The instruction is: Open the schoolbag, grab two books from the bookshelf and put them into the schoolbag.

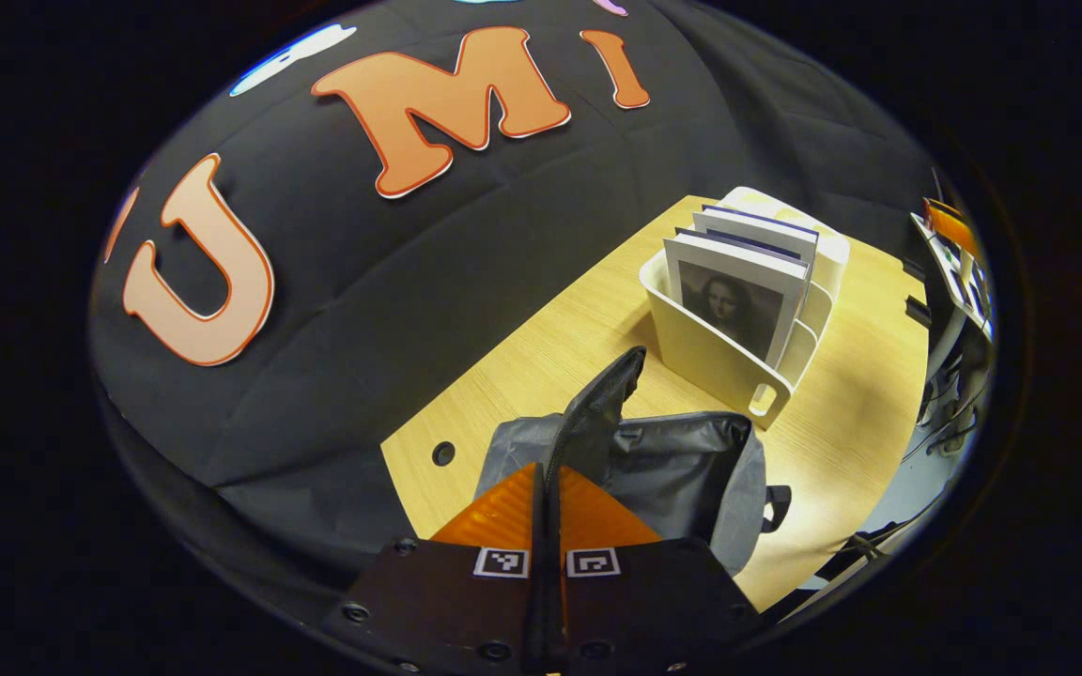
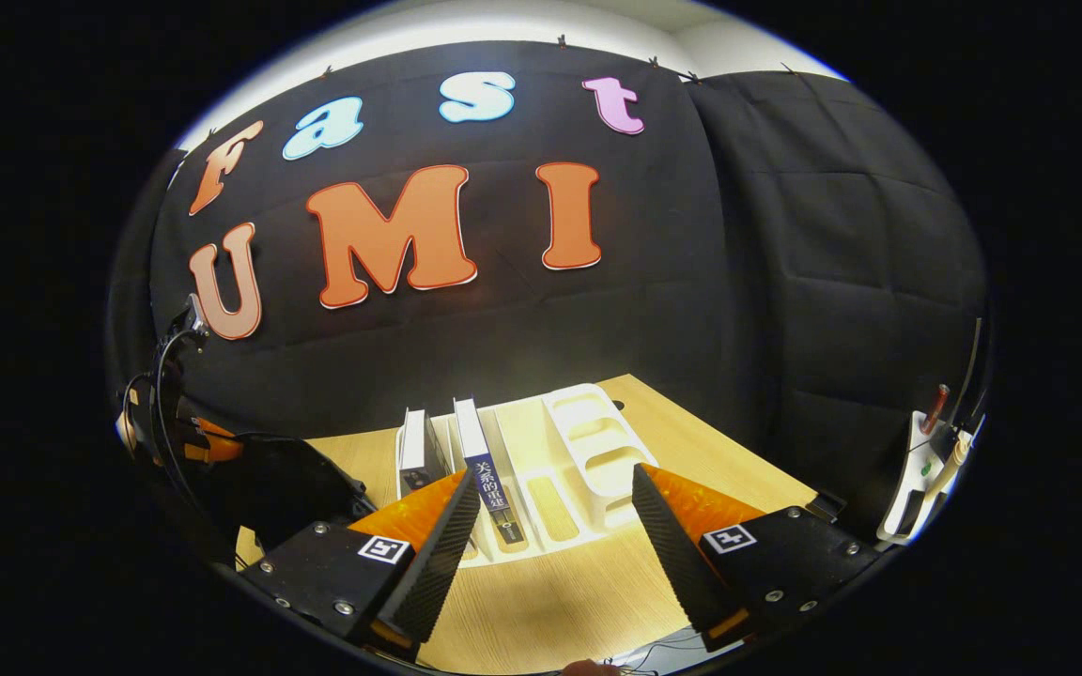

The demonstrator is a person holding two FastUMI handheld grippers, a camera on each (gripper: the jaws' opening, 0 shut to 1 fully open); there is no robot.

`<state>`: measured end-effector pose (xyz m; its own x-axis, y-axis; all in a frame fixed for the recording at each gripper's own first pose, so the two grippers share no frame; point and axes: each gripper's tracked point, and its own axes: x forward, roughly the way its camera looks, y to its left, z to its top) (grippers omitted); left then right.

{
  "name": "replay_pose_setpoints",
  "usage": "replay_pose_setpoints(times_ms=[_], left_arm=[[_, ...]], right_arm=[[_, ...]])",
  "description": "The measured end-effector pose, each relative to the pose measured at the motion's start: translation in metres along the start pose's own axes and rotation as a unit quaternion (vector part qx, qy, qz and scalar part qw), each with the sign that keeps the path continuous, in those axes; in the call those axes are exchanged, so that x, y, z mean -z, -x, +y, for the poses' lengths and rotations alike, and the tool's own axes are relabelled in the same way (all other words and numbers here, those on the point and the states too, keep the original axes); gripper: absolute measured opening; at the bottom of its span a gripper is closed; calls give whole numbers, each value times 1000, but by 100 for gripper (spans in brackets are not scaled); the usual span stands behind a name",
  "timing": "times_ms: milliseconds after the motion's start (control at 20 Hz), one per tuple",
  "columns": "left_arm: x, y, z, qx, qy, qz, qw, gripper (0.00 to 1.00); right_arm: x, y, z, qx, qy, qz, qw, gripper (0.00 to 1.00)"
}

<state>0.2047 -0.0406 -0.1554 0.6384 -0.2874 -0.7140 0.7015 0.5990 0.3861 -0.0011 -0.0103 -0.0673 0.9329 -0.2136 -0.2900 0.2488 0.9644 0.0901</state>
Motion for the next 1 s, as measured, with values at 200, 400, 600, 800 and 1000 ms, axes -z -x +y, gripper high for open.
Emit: replay_pose_setpoints(times_ms=[200,400,600,800,1000], left_arm=[[0,-2,-1,16,6,-6,1000,1],[-2,-8,-5,30,10,-15,999,1],[3,-11,-9,41,17,-20,999,0],[11,-12,-8,46,35,-23,998,1],[18,-15,-5,46,52,-21,997,1]], right_arm=[[-35,-9,32,-34,12,16,999,97],[-78,-30,80,-77,78,51,993,98],[-82,-60,138,-131,145,142,970,98],[-72,-102,173,-146,183,222,946,98],[-27,-141,182,-128,199,324,916,99]])
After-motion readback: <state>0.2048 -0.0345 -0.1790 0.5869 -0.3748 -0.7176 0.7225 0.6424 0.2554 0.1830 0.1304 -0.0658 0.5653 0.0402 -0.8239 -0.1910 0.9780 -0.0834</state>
